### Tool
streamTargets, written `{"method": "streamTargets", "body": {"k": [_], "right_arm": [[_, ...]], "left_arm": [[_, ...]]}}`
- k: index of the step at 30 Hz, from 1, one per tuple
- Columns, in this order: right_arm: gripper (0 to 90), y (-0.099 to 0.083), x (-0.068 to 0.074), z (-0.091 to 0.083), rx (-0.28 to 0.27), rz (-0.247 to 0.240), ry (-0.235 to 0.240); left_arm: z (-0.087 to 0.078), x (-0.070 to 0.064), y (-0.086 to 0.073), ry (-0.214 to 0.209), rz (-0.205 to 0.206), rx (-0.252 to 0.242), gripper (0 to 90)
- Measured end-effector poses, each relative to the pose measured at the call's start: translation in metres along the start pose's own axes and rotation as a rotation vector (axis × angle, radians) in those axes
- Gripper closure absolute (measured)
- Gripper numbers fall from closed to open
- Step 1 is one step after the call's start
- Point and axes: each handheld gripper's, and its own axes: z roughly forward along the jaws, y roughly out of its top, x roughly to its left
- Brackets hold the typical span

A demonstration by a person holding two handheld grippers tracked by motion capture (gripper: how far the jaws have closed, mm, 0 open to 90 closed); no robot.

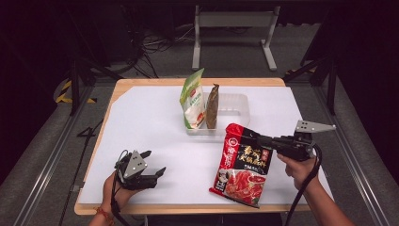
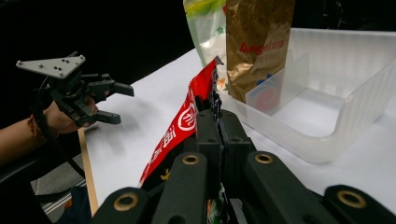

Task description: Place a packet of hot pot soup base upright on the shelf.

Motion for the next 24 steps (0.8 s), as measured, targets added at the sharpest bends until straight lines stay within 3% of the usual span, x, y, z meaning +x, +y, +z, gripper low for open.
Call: {"method": "streamTargets", "body": {"k": [6, 17, 24], "right_arm": [[89.0, 0.007, 0.005, -0.004, -0.015, -0.031, -0.01], [89.2, 0.018, 0.013, -0.006, -0.033, -0.067, -0.018], [89.2, 0.027, 0.018, -0.008, -0.038, -0.098, -0.03]], "left_arm": [[0.0, -0.001, 0.0, 0.013, 0.017, 0.013, 23.3], [-0.002, 0.004, -0.001, 0.008, -0.048, -0.011, 21.1], [-0.004, 0.009, -0.002, 0.031, -0.084, -0.01, 18.9]]}}
